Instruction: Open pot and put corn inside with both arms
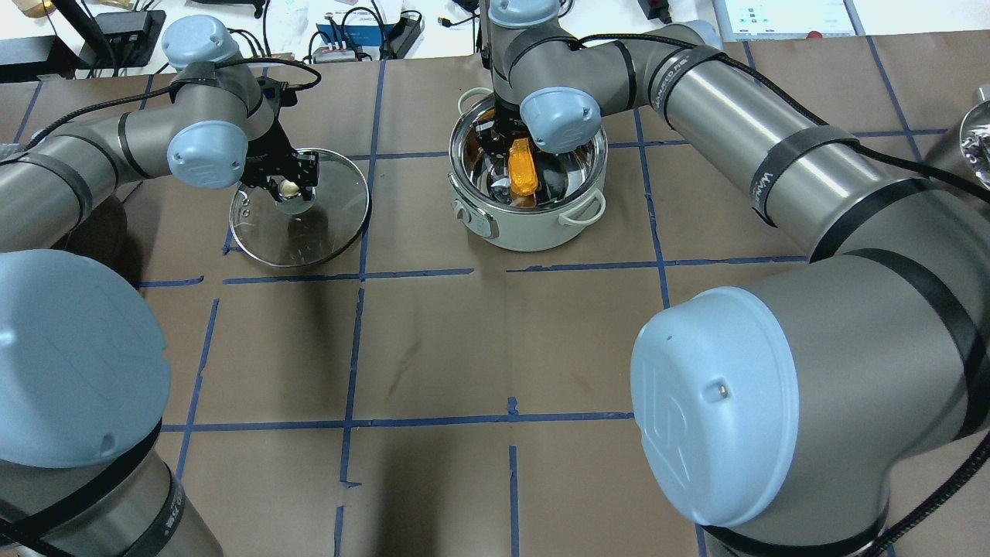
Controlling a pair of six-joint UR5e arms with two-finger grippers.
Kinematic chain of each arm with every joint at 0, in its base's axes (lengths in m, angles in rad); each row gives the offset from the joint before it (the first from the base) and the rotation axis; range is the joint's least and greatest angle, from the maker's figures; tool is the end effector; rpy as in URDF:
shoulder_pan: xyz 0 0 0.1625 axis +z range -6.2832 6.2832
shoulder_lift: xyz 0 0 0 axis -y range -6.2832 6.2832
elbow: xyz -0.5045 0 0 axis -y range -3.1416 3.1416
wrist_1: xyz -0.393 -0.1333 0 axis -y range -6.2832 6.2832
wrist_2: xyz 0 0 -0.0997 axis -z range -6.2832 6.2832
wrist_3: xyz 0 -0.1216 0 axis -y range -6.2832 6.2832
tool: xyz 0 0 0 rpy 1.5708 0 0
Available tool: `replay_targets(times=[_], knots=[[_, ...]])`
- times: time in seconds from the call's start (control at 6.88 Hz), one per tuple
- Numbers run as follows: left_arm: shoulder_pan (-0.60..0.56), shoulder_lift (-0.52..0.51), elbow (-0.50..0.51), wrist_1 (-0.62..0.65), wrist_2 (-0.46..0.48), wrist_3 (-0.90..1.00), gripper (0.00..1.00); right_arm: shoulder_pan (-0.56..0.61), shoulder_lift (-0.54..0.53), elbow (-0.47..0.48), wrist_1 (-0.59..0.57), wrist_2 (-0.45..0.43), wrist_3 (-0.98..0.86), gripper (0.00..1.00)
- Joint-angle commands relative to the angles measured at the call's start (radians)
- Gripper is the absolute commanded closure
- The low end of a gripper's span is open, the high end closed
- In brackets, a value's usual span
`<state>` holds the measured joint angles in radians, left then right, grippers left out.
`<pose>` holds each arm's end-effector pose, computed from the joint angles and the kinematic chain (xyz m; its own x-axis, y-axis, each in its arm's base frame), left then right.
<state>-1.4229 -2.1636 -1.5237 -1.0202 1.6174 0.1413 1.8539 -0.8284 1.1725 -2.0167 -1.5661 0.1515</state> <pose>-0.0204 -0.7290 0.2560 -0.9989 -0.0067 -0.0468 -0.0068 1.0000 0.0017 0.3583 -0.7524 0.2908 -0.9910 -0.1324 -0.0200 -0.1298 0.9865 -0.0998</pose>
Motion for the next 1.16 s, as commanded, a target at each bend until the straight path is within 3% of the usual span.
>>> replay_targets(times=[0.0,0.15,0.29,0.58,0.73,1.02], knots=[[0.001,-0.002,-0.021,0.002,0.006,-0.025,0.01,-0.004,-0.049,-0.002,0.01,0.003,-0.012,0.0],[0.001,0.028,-0.01,-0.011,0.012,-0.048,0.0,-0.016,-0.12,0.012,0.03,0.0,-0.013,0.0],[-0.004,0.104,-0.01,-0.074,0.016,-0.048,0.0,-0.042,-0.205,0.013,0.187,-0.005,-0.013,0.0],[-0.021,0.351,0.028,-0.447,0.066,-0.049,0.0,-0.186,-0.34,0.025,0.42,0.009,-0.062,0.0],[-0.024,0.437,0.027,-0.547,0.081,-0.048,0.0,-0.226,-0.419,0.074,0.468,0.011,-0.114,0.0],[-0.078,0.461,0.052,-0.558,0.029,-0.049,0.0,-0.246,-0.539,0.261,0.446,0.0,-0.115,0.0]])
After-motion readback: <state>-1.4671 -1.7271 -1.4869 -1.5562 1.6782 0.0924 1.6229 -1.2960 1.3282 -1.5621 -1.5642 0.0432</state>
